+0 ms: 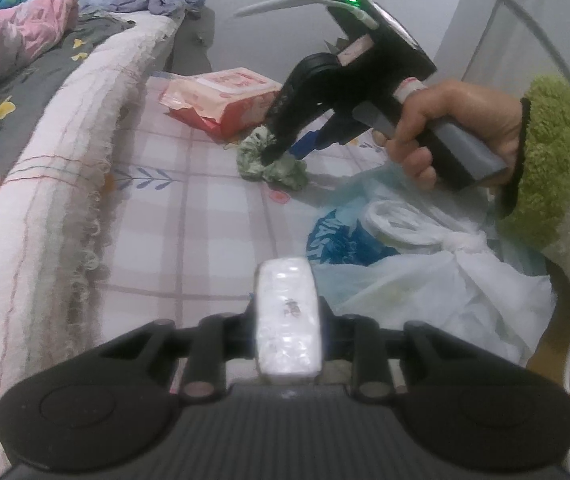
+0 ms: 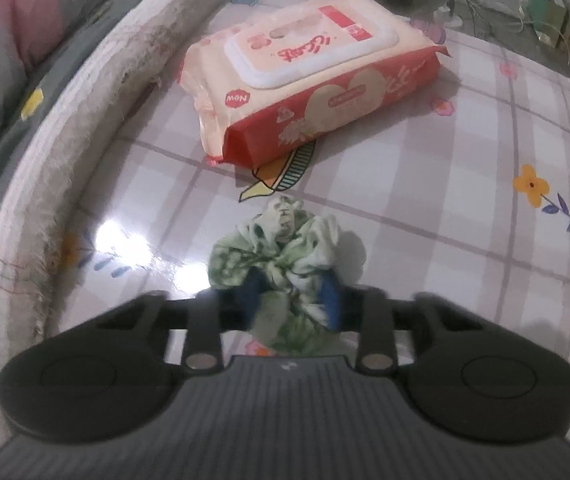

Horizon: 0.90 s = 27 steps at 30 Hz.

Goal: Organize soft objects
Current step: 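Grasp the green scrunchie with the right gripper while the left gripper holds the white box, then carry the scrunchie over the box with the right gripper while the left gripper holds the white box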

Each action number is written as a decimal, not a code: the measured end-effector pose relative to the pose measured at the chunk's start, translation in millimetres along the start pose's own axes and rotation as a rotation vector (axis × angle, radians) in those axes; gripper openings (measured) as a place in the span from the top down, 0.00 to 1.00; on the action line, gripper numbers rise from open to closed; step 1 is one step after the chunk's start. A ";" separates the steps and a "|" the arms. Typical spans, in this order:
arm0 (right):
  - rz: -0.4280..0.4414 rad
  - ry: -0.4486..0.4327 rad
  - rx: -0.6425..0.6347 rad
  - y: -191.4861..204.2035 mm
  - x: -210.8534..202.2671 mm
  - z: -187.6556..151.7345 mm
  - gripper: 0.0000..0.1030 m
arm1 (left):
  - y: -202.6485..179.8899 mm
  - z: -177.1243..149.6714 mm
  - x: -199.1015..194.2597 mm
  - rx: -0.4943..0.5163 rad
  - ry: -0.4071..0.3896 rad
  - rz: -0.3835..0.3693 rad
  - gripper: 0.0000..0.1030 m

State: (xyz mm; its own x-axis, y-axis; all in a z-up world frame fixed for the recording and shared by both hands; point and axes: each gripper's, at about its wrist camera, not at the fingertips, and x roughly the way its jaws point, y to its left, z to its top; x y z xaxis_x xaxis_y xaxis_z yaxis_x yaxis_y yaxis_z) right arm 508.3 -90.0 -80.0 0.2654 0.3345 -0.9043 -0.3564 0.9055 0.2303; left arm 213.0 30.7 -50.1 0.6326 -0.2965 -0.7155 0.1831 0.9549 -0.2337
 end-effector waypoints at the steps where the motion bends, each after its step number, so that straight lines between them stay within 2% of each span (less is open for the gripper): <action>1: 0.013 -0.011 0.001 0.1 -4.8 -0.7 0.82 | 1.1 0.6 -2.8 -0.003 -0.004 0.004 0.74; 7: 0.085 -0.100 0.019 1.7 -55.8 -11.5 0.83 | 6.1 4.0 -29.4 -0.031 -0.050 0.014 0.74; 14: 0.182 -0.237 0.041 -8.8 -154.0 -48.5 0.83 | -4.3 5.6 -65.3 -0.039 -0.106 -0.008 0.74; 20: 0.216 -0.358 0.073 -36.5 -249.3 -115.0 0.83 | -40.7 9.7 -87.7 0.017 -0.145 -0.102 0.74; 27: 0.120 -0.478 0.169 -95.8 -346.1 -221.7 0.83 | -105.5 17.4 -89.4 0.135 -0.141 -0.274 0.74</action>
State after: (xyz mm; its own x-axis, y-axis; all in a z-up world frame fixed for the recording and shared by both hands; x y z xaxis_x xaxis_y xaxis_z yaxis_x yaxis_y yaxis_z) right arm 252.0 -350.3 131.3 0.6254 0.4845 -0.6116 -0.2704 0.8699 0.4125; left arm 150.2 -43.2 50.0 0.6421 -0.5464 -0.5377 0.4529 0.8363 -0.3090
